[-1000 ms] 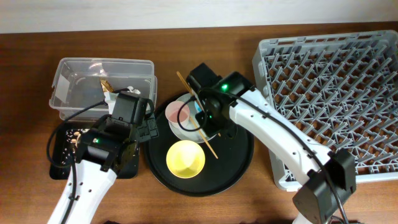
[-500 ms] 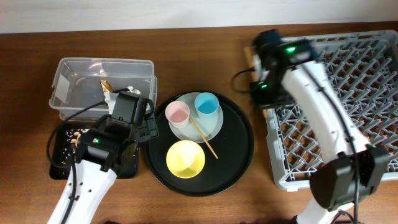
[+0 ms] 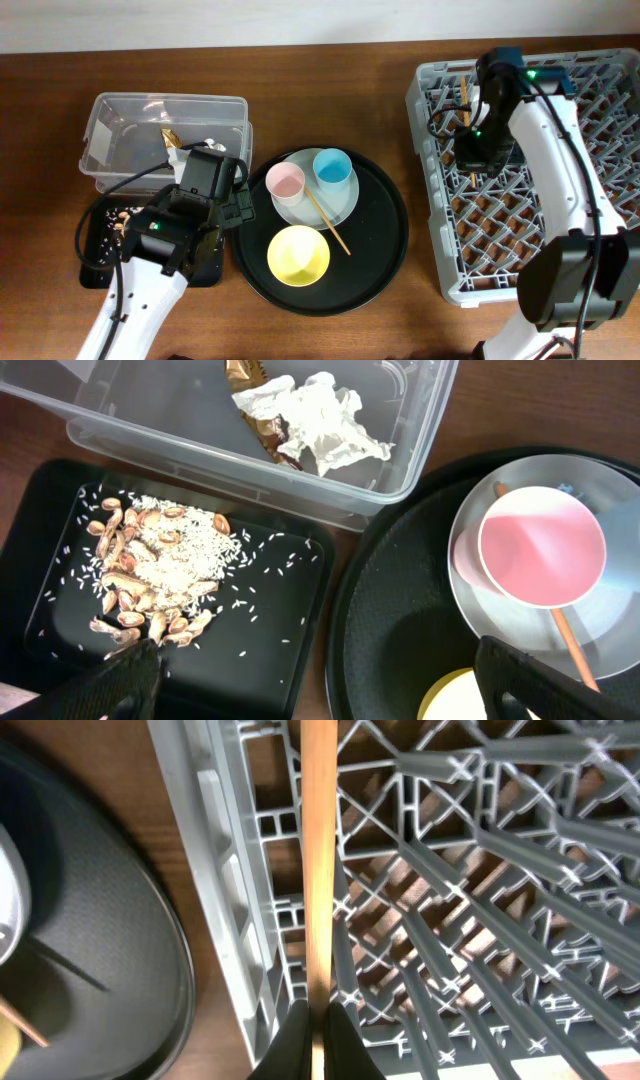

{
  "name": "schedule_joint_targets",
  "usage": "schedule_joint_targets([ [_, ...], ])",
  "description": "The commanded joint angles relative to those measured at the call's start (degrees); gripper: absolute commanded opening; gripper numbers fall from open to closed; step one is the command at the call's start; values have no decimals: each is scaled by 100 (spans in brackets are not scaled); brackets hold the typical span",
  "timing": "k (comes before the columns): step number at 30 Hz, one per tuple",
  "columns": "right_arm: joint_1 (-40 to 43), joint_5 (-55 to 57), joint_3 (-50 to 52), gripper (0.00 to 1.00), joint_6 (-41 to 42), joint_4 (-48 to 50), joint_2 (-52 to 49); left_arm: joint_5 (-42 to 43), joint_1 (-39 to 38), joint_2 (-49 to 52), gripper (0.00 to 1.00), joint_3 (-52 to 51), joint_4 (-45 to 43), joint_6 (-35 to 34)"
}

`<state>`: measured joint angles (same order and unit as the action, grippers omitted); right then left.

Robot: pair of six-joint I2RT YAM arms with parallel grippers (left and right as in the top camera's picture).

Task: Sort waste into correct bins and load items into the dishwasher rack
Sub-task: 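Carry the chopstick right and drop it into the dish rack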

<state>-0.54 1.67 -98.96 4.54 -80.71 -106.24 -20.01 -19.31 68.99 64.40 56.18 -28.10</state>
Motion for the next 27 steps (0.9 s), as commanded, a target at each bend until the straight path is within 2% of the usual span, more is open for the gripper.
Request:
schedule_joint_targets([
  [1,17,-103,243,4,-348,101,85,-79,33,-66,99,79,-7,31],
  [11,17,-448,800,5,-752,487,85,-79,31,-66,99,79,-7,31],
  [13,17,-448,833,13,-752,487,85,-79,33,-66,99,79,-7,31],
  [15,17,-448,833,31,-750,461,87,-79,31,-63,99,79,-7,31],
  [16,17,-448,833,36,-750,444,87,-79,31,-66,99,79,-7,31],
  [18,17,-448,833,40,-752,420,87,-76,31,-63,99,79,-7,31],
  [21,17,-522,772,40,-706,380,87,-79,31,-61,99,79,-7,31],
  [27,-72,-3064,-444,40,-713,-688,101,-76,31,-61,99,79,-7,31],
])
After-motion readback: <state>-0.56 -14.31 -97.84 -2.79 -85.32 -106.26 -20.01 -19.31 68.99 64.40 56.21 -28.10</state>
